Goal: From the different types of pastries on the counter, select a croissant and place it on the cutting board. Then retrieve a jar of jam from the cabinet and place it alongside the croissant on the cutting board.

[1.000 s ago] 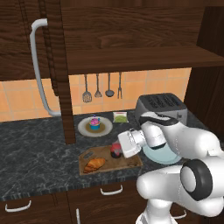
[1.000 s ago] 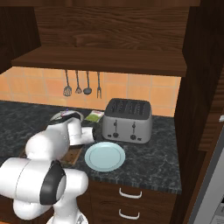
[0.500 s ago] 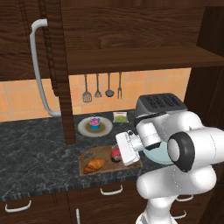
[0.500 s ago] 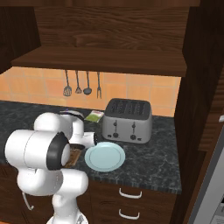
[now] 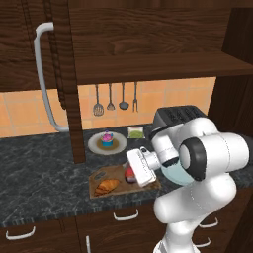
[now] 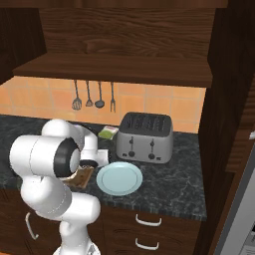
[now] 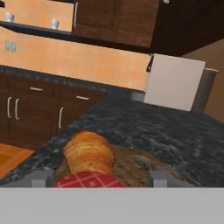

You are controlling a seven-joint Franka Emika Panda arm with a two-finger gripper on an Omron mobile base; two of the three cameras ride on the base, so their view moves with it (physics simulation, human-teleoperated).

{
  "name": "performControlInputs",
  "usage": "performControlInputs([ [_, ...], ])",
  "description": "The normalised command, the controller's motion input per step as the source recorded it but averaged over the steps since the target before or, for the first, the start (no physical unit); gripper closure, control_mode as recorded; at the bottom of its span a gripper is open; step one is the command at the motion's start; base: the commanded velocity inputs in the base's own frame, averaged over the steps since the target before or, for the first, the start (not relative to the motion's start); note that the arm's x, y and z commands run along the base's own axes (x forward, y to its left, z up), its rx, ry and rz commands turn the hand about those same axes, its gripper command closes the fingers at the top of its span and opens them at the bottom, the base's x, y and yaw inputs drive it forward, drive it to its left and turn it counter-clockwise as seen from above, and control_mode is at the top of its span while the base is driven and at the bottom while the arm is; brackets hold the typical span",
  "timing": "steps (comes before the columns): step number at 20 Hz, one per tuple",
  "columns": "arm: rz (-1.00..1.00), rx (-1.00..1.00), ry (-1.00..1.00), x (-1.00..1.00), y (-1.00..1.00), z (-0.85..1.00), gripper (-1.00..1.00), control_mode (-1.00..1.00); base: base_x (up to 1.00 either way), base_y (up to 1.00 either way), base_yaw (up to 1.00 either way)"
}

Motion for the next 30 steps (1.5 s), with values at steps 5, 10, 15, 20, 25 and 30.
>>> performControlInputs([
  [5, 0.00, 0.04, 0.01, -0.69, -0.01, -0.02, -1.00, -1.00, 0.00, 0.00, 0.00],
  [10, 0.00, 0.00, 0.20, -0.87, -0.21, 0.36, -1.00, -1.00, 0.00, 0.00, 0.00],
  [15, 0.00, -0.01, 0.15, -0.73, -0.43, 0.68, -1.00, -1.00, 0.00, 0.00, 0.00],
  [20, 0.00, -0.01, 0.04, -0.62, -0.54, 0.74, -1.00, -1.00, 0.00, 0.00, 0.00],
  [25, -0.03, -0.01, 0.04, -0.86, -0.66, 0.74, -1.00, -1.00, 0.00, 0.00, 0.00],
  [30, -0.21, -0.08, 0.06, -1.00, -0.43, 0.68, -1.00, -1.00, 0.00, 0.00, 0.00],
])
